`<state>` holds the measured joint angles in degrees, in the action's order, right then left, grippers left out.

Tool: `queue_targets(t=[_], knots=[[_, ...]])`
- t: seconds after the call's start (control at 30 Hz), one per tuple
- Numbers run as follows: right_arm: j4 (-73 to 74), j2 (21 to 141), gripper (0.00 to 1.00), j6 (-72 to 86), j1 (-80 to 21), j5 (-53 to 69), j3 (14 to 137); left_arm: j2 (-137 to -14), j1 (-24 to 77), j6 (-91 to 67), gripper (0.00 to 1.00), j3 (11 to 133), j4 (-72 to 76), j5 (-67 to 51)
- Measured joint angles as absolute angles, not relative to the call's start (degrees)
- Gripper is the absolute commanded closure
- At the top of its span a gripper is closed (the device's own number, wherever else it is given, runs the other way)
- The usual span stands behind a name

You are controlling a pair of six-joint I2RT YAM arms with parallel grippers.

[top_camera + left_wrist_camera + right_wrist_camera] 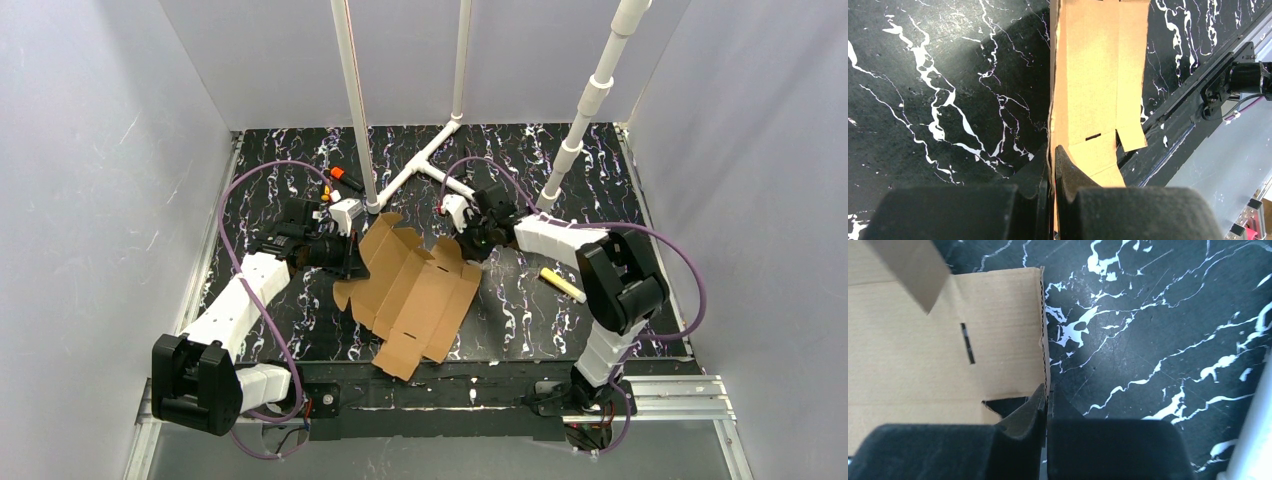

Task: Fold the paper box

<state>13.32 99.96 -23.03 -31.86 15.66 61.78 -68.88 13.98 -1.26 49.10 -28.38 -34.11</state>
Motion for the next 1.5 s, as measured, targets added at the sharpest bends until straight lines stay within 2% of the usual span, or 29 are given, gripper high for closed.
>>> queue_targets(t=[0.13,0.33,0.43,0.63,0.7,0.77,0.87,0.9,1.0,1.1,1.2,1.5], knots=[[12.8,102.3,0.82,-22.1,-32.5,14.4,61.8,-68.9,14.0,-1.2,1.00,49.1,-28.3,-34.6],[12.7,102.2,0.55,-21.8,-32.3,14.3,62.2,-68.9,14.0,-1.1,1.00,49.1,-28.5,-34.7],[13.5,101.1,0.46,-22.3,-31.8,14.7,62.2,-68.9,14.0,-1.1,1.00,49.1,-28.7,-34.4],[15.6,92.7,0.32,-24.7,-26.9,23.7,62.2,-68.9,14.0,-1.1,1.00,49.1,-28.8,-33.7],[16.6,89.7,0.24,-26.4,-24.7,28.3,62.1,-68.9,14.0,-0.7,1.00,49.1,-29.1,-33.5],[17.9,87.4,0.21,-28.5,-23.0,32.2,61.9,-68.9,14.0,-0.3,1.00,49.4,-29.7,-33.2],[18.2,85.4,0.27,-31.2,-22.0,36.0,59.8,-68.9,14.0,0.0,1.00,50.6,-30.9,-32.8],[18.2,85.3,0.33,-31.8,-21.9,36.5,58.8,-69.0,14.0,0.1,1.00,51.4,-31.5,-32.6],[18.5,86.4,0.60,-32.8,-21.9,36.0,56.3,-69.2,14.0,0.6,1.00,54.2,-33.1,-31.7],[18.0,88.1,0.75,-32.2,-21.9,33.8,54.7,-69.6,14.0,1.2,1.00,56.6,-34.8,-30.3],[16.3,88.6,0.80,-31.1,-21.9,31.8,53.1,-70.2,14.2,2.0,1.00,58.7,-36.5,-28.7],[6.7,94.0,0.85,-24.2,-25.2,26.6,50.7,-72.2,17.0,4.3,1.00,65.9,-40.6,-22.8]])
